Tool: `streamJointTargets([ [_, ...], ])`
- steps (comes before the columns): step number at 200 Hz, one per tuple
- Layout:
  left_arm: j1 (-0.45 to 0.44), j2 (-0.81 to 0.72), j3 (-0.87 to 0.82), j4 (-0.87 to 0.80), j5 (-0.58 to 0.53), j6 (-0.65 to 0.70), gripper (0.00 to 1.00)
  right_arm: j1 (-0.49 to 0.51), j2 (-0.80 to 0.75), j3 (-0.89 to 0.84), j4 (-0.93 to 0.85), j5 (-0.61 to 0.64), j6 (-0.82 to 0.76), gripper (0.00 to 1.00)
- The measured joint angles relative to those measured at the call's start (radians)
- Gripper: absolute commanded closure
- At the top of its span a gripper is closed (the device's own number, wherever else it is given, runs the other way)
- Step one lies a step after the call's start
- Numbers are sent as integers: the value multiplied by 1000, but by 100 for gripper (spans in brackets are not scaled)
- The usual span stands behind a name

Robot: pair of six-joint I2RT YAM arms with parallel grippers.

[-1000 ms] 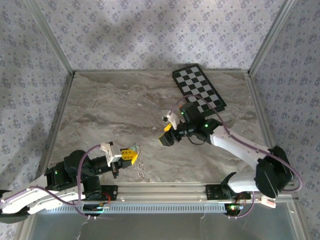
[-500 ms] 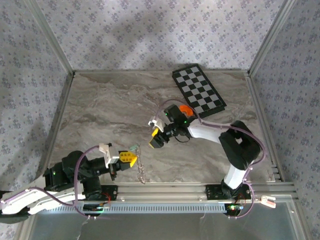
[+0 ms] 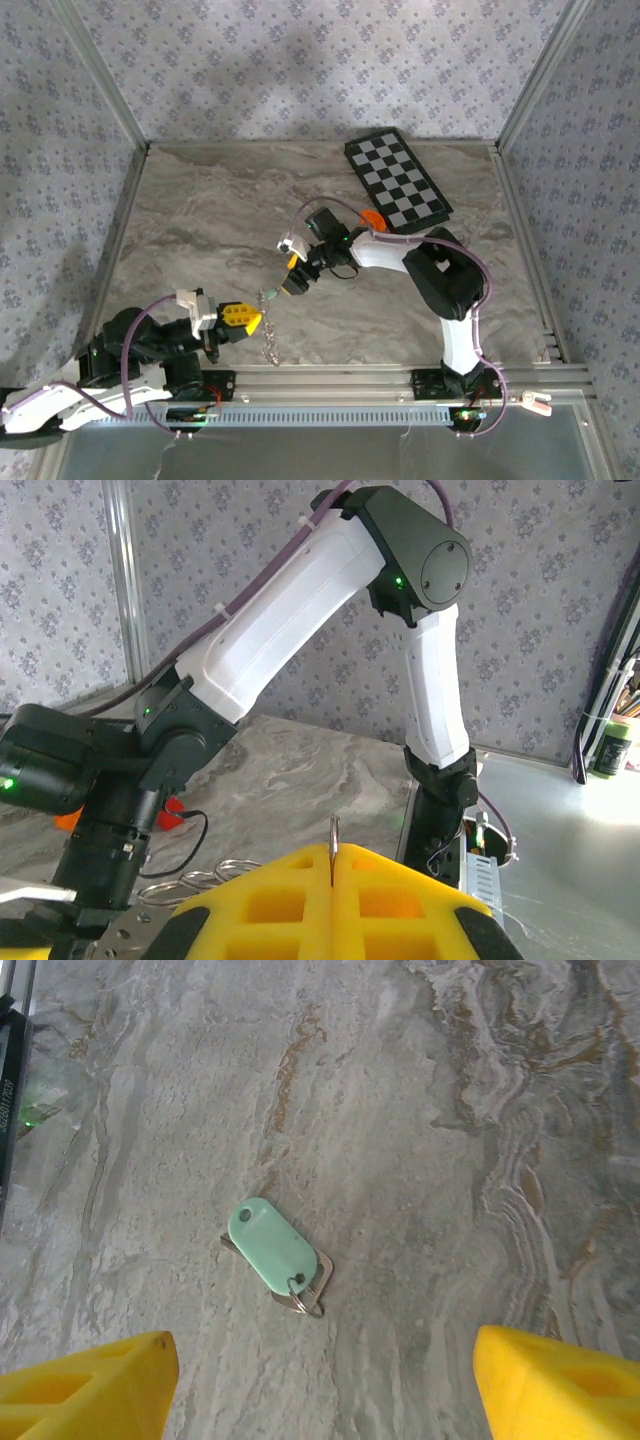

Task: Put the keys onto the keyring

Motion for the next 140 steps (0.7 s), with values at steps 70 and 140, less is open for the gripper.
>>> streamJointTargets([
  [70,0,-29,0,-13,0,-6,100,32,71,86,-76,27,-22,38],
  [140,0,-65,-2,-13,0,-10,100,62,121,133,-161,33,-77,54],
])
